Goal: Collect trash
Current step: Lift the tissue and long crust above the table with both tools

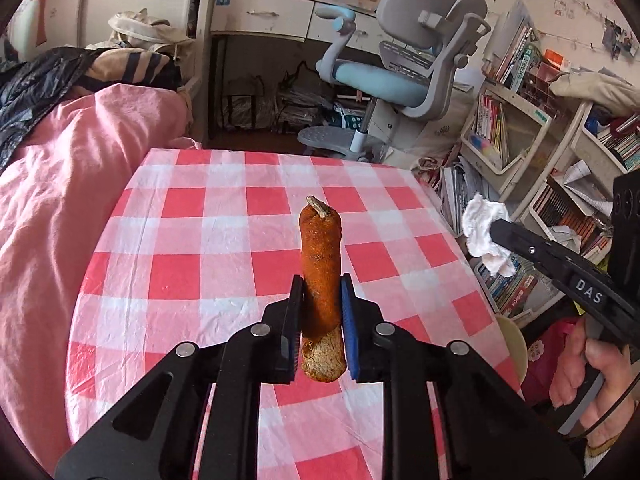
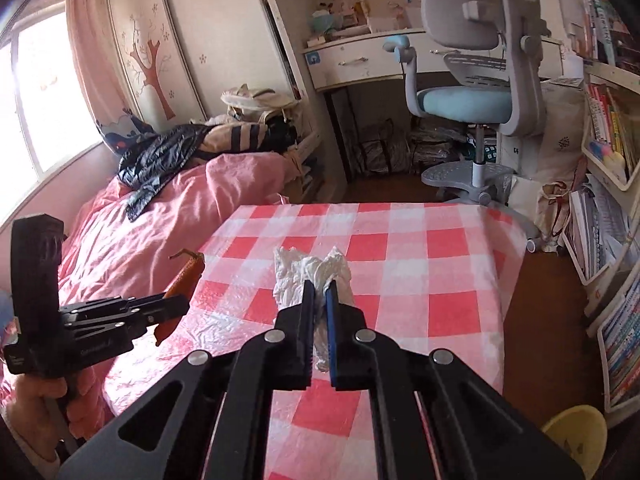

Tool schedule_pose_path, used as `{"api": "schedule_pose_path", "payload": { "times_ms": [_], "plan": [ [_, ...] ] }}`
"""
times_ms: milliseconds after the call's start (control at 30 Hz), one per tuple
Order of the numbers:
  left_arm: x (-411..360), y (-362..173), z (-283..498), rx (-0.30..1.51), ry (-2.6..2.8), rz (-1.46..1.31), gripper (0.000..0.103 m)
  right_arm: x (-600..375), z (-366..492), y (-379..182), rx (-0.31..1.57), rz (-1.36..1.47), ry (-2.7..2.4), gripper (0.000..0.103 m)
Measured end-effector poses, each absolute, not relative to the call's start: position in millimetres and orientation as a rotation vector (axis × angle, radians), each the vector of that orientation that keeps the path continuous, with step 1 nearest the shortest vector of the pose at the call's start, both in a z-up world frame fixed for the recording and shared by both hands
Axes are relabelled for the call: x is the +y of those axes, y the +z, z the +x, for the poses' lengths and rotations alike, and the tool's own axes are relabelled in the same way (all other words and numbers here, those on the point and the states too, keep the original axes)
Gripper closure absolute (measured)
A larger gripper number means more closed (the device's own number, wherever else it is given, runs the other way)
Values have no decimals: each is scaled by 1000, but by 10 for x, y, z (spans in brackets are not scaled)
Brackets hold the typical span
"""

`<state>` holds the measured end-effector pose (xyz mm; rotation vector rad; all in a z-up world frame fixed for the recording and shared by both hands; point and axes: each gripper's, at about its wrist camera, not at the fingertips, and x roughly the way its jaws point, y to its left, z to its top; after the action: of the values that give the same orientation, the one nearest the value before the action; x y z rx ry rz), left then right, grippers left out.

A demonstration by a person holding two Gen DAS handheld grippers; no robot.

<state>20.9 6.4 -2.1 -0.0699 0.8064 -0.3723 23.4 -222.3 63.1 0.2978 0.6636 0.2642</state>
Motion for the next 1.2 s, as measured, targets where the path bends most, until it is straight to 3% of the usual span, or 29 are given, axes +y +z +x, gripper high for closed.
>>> {"api": "schedule_pose_path", "payload": {
  "times_ms": [300, 1200],
  "plan": [
    [114, 217, -263, 729, -367, -60, 86, -2107, -156, 747, 562, 285, 291, 97],
    [293, 397, -194, 661, -291, -2, 86, -1785, -153, 768, 526, 145, 334, 96]
  ]
}}
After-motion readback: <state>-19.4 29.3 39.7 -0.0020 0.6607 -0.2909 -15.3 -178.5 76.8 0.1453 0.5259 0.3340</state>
